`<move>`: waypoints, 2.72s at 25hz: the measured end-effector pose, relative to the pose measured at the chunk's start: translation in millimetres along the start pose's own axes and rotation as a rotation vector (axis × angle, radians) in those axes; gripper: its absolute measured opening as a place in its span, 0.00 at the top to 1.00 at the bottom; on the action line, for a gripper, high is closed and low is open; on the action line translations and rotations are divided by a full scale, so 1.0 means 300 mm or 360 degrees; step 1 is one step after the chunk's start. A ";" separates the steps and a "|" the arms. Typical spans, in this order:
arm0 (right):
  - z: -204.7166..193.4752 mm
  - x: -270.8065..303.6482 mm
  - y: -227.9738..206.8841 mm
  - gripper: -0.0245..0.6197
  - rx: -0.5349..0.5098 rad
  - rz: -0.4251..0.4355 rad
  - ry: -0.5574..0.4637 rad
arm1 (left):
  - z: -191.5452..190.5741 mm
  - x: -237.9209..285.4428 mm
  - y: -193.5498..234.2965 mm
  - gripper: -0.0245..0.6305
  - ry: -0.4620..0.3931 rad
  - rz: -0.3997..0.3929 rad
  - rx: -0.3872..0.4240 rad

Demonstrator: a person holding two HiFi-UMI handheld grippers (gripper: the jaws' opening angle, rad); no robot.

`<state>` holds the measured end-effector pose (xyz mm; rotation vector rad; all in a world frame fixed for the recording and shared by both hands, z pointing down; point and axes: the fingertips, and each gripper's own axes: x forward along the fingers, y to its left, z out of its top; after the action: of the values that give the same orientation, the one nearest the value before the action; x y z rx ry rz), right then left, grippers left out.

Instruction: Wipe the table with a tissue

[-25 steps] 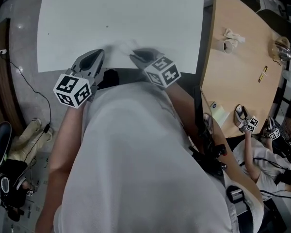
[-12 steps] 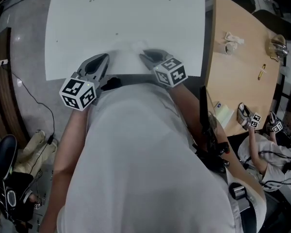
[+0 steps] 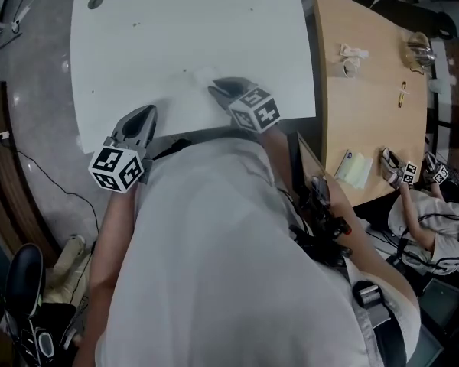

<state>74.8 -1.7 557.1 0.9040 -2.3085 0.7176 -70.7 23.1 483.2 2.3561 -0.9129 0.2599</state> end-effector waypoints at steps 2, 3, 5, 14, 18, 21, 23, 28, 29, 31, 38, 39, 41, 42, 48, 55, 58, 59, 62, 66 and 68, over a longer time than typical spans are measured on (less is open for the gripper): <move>-0.001 0.002 0.004 0.86 0.0018 -0.0027 -0.0005 | -0.011 -0.009 0.014 0.95 0.0016 -0.0018 0.0005; -0.003 0.002 0.004 0.86 0.0024 -0.0045 -0.0006 | -0.016 -0.011 0.021 0.96 0.0023 -0.0030 0.0006; -0.008 0.007 0.001 0.86 0.0034 -0.0087 -0.0001 | -0.022 -0.014 0.039 0.95 0.0035 -0.0053 0.0009; 0.004 0.105 -0.088 0.86 0.0045 -0.0230 0.0091 | -0.024 -0.064 0.087 0.95 0.0013 -0.0055 -0.0009; 0.038 0.175 -0.140 0.86 -0.0052 -0.0284 0.0182 | -0.026 -0.100 0.104 0.96 0.0001 -0.0043 -0.0013; 0.060 0.228 -0.164 0.86 -0.0121 -0.0304 0.0224 | -0.037 -0.131 0.137 0.95 -0.0005 -0.0005 -0.0044; 0.062 0.251 -0.172 0.86 -0.0158 -0.0308 0.0250 | -0.047 -0.147 0.151 0.96 -0.0001 0.0012 -0.0059; 0.052 0.278 -0.161 0.86 -0.0285 -0.0353 0.0313 | -0.067 -0.159 0.160 0.96 0.0030 0.0015 -0.0062; 0.050 0.280 -0.157 0.86 -0.0318 -0.0368 0.0325 | -0.068 -0.156 0.159 0.96 0.0031 0.0012 -0.0061; 0.046 0.284 -0.152 0.86 -0.0363 -0.0394 0.0339 | -0.070 -0.148 0.152 0.95 0.0031 0.0004 -0.0057; 0.043 0.292 -0.133 0.86 -0.0455 -0.0439 0.0404 | -0.088 -0.122 0.133 0.96 0.0046 -0.0014 -0.0044; 0.043 0.294 -0.126 0.86 -0.0489 -0.0439 0.0414 | -0.089 -0.121 0.131 0.96 0.0050 -0.0012 -0.0039; 0.037 0.298 -0.106 0.86 -0.0540 -0.0428 0.0432 | -0.089 -0.121 0.129 0.96 0.0050 -0.0004 -0.0034; 0.032 0.299 -0.094 0.86 -0.0550 -0.0419 0.0441 | -0.088 -0.122 0.130 0.96 0.0048 0.0001 -0.0036; 0.010 0.317 -0.008 0.86 -0.0564 -0.0363 0.0481 | -0.088 -0.131 0.145 0.96 0.0053 0.0012 -0.0043; -0.030 0.334 0.138 0.86 -0.0662 -0.0200 0.0497 | -0.075 -0.109 0.126 0.95 0.0061 -0.0017 -0.0017; -0.052 0.331 0.177 0.86 -0.0724 -0.0100 0.0511 | -0.078 -0.106 0.116 0.95 0.0065 -0.0021 -0.0015; -0.063 0.328 0.193 0.86 -0.0714 -0.0038 0.0518 | -0.079 -0.105 0.113 0.96 0.0067 -0.0022 -0.0014; -0.078 0.314 0.255 0.86 -0.0544 0.0196 0.0469 | -0.076 -0.100 0.114 0.95 0.0072 -0.0024 -0.0010; -0.024 0.244 0.276 0.86 -0.0188 0.0274 0.0182 | -0.070 -0.088 0.123 0.95 0.0078 -0.0025 0.0005; 0.008 0.194 0.245 0.86 -0.0023 0.0267 0.0047 | -0.065 -0.077 0.124 0.96 0.0078 -0.0023 0.0015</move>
<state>-15.4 18.1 573.7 0.6942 -2.3803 0.7773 -112.2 25.4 507.3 2.3538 -0.8731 0.3154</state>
